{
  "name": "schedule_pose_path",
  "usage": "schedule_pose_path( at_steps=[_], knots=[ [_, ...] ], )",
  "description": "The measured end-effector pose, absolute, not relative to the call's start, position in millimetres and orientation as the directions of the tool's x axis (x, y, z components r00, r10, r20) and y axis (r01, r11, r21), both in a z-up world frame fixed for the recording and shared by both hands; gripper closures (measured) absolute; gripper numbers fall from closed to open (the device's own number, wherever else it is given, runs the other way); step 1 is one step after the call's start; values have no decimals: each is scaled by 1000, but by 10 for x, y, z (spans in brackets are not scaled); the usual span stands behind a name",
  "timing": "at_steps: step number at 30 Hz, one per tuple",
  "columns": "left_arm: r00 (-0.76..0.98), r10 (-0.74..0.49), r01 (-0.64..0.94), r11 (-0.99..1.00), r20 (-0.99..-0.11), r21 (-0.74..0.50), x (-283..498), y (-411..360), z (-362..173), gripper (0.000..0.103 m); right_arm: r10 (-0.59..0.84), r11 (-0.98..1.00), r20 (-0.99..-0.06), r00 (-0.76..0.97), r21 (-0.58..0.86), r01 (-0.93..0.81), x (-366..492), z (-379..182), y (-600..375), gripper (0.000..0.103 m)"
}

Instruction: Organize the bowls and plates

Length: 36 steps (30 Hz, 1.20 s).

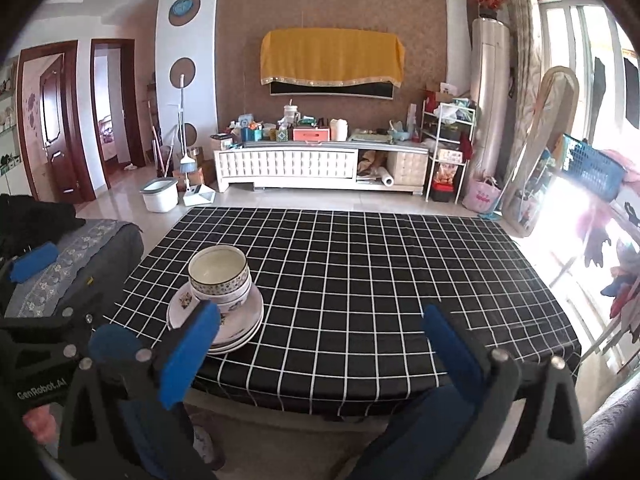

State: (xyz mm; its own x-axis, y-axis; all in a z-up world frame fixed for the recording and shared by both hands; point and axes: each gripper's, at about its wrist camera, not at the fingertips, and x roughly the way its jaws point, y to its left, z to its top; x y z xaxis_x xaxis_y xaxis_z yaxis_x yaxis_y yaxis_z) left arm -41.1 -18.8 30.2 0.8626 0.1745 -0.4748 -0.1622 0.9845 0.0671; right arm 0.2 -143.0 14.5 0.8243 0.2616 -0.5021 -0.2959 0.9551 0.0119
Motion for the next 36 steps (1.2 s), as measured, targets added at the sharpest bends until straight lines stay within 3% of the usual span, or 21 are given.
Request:
schedule_pose_path(
  at_steps=[36],
  knots=[
    [858,136,-133,990,-495,42,-432,-216,290,0,261,956,-517,815,21,-293,-9,110,-1539,0]
  ],
)
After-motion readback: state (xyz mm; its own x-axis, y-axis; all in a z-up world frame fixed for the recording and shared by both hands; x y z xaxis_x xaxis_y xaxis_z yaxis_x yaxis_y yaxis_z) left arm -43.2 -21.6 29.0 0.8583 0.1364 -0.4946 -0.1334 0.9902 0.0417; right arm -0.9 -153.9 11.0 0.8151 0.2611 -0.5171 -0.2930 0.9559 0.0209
